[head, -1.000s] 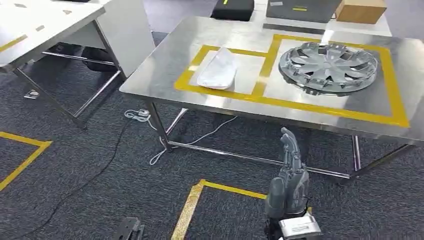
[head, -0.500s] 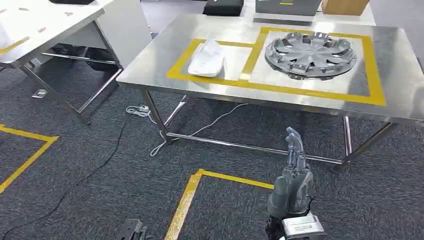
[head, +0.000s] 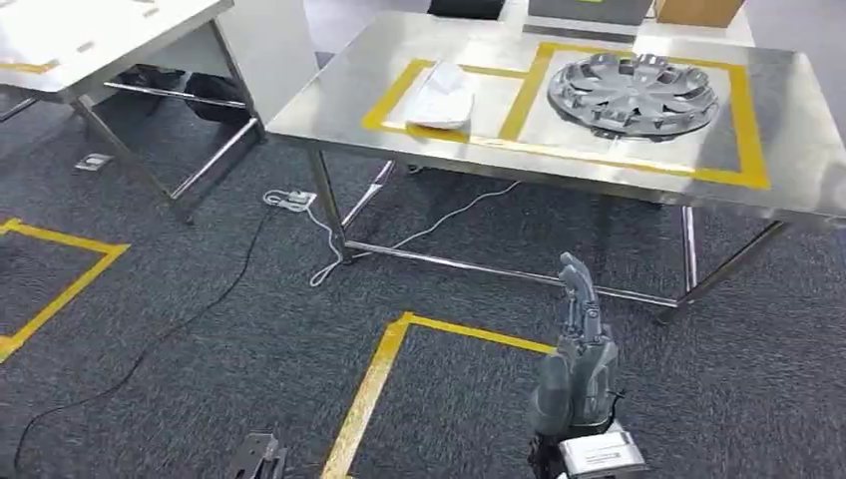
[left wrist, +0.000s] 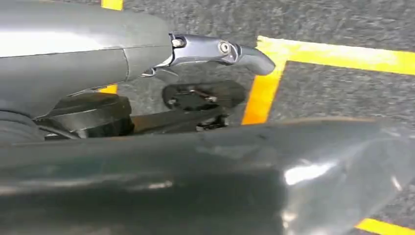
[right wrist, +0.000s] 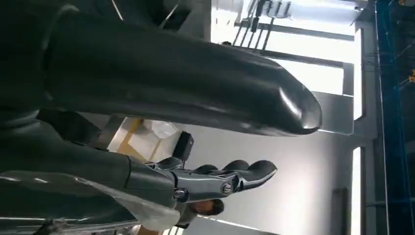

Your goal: Take the parts from the cabinet and place them on the table.

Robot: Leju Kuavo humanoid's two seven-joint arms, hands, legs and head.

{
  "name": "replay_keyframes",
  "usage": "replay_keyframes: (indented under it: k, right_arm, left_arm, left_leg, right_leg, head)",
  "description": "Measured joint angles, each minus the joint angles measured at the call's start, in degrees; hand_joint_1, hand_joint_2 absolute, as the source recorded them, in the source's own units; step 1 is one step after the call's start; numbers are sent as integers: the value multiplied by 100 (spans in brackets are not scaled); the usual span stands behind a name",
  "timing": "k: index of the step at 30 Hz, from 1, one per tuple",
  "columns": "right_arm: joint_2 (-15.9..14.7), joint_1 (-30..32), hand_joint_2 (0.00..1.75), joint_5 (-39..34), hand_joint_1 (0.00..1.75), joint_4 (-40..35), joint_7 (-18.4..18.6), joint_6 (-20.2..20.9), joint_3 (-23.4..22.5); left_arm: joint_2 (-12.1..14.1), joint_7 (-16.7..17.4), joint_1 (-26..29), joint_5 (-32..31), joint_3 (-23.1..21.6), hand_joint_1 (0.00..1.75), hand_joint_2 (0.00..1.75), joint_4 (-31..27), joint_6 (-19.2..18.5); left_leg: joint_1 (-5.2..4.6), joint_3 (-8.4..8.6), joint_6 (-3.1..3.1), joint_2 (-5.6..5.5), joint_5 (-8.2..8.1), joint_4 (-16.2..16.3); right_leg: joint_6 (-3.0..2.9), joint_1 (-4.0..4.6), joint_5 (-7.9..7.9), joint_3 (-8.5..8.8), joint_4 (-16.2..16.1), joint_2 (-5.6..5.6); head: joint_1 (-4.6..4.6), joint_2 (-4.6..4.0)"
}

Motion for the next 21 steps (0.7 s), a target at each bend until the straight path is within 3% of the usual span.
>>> replay_keyframes:
  k: [1, 2, 4, 5, 7, 8, 9, 10, 11, 13, 14, 15, 16, 17, 18, 19, 20, 21]
  right_arm:
    - [0, 0, 0, 0, 0, 0, 2, 0, 0]
    - [0, 0, 0, -2, 0, 2, 2, 0, -2]
    - [0, -2, 0, 0, 0, 2, 2, 0, -4]
    - [0, -8, 0, 0, 0, 0, 2, 0, -4]
    - [0, -44, 0, 2, 0, -11, 0, 0, -2]
    - [0, -35, 0, 0, 0, -9, -2, 0, -2]
    - [0, -31, 0, 2, 0, -9, -4, 0, -2]
    - [0, -24, 0, 0, 0, -9, 0, 0, -4]
    - [0, -25, 0, 2, 0, -7, 0, 0, -4]
    - [0, -24, 0, 0, 0, -9, 7, 2, 0]
    - [0, -22, 0, 0, 0, -9, 4, 4, 0]
    - [0, -21, 0, -2, 0, -9, 7, 4, 0]
    - [0, -22, 0, 0, 0, -9, 7, 4, 0]
    - [0, -21, 0, 0, 0, -7, 7, 4, 0]
    - [0, -20, 0, 0, 0, -7, 7, 4, 0]
    - [0, -21, 0, 0, 0, -7, 7, 4, 0]
    - [0, -21, 0, 0, 0, -9, 7, 4, 0]
    - [0, -22, 0, 0, 0, -9, 7, 4, 0]
  left_arm:
    - [0, 0, -1, 0, 0, 0, 0, 0, 0]
    - [2, 0, 0, 2, 0, 0, 0, 0, 0]
    - [0, 0, -1, 2, 0, 0, 0, -2, 0]
    - [-4, 0, -3, 2, 0, 0, 0, 0, -2]
    - [-11, -2, 3, 4, 0, 0, 0, 0, -2]
    - [-4, -4, 3, 7, 0, 0, 0, 0, 0]
    - [-2, -4, 4, 9, 0, 0, 0, 0, -2]
    - [-4, -4, 11, 9, 0, 0, 0, -2, 0]
    - [11, -4, 26, 9, 0, 0, 0, 0, 0]
    - [11, -2, 45, 15, -2, 0, 0, -2, 0]
    - [11, -2, 44, 15, -2, 0, 0, 0, 0]
    - [11, -2, 41, 13, -2, 0, 0, 0, 0]
    - [11, -2, 41, 13, -2, 0, 0, 0, 0]
    - [11, -2, 41, 13, -2, 0, 0, -2, -2]
    - [11, -2, 40, 15, -2, 0, 0, 0, -2]
    - [11, -4, 40, 13, -2, 0, 0, 0, -2]
    - [11, -2, 38, 13, -2, 0, 0, -2, -2]
    - [11, -4, 32, 15, -2, 0, 0, 0, -4]
  left_leg:
    - [-7, -108, -6, 4, 83, 13]
    - [-13, -228, -11, 6, 164, 30]
    - [-12, -469, -30, 17, 307, 89]
    - [-11, -560, -50, 13, 373, 141]
    - [-39, -692, -105, 0, 457, 266]
    - [-32, -695, -131, 6, 541, 259]
    - [-10, -701, -153, 7, 597, 246]
    - [-2, -705, -201, 5, 670, 218]
    - [8, -743, -230, -3, 707, 221]
    - [42, -837, -319, -21, -75, 612]
    - [62, -882, -362, -22, -486, 1038]
    - [79, -920, -389, -22, -758, 1479]
    - [94, -931, -412, -22, -858, 1855]
    - [114, -884, -428, -22, -752, 2061]
    - [133, -744, -435, -22, -509, 2027]
    - [148, -482, -433, -22, -309, 1741]
    - [158, -127, -424, -25, -211, 1264]
    - [167, 279, -406, -37, -310, 675]
  right_leg:
    - [7, 6, 3, -2, 293, 1]
    - [6, 9, 191, 87, 389, 1]
    - [-4, 14, 692, 545, -9, -1]
    - [-14, 14, 741, 931, -490, -2]
    - [-71, 32, 301, 1768, -1658, -4]
    - [-106, 46, 279, 1655, -1606, 2]
    - [-124, 62, 300, 1627, -1607, 5]
    - [-186, 80, 345, 1587, -1573, 4]
    - [-243, 31, 446, 1512, -1594, -21]
    - [-333, 38, 605, 1324, -1579, -38]
    - [-334, 40, 688, 1230, -1575, -39]
    - [-331, 43, 765, 1137, -1570, -45]
    - [-326, 44, 838, 1093, -1550, -49]
    - [-318, 43, 918, 969, -1521, -51]
    - [-302, 41, 991, 834, -1474, -51]
    - [-286, 37, 1044, 707, -1425, -48]
    - [-268, 34, 1083, 614, -1381, -45]
    - [-242, 34, 1119, 553, -1342, -46]
  head:
    - [-2, 0]
    - [2, 0]
    - [0, 0]
    - [0, 0]
    - [9, 0]
    - [-15, 0]
    - [22, 0]
    - [33, 0]
    - [33, 0]
    - [-28, 0]
    - [-28, 0]
    - [-28, 0]
    - [-28, 0]
    - [-33, 0]
    - [-31, 0]
    - [-28, 0]
    - [-33, 0]
    - [-33, 0]
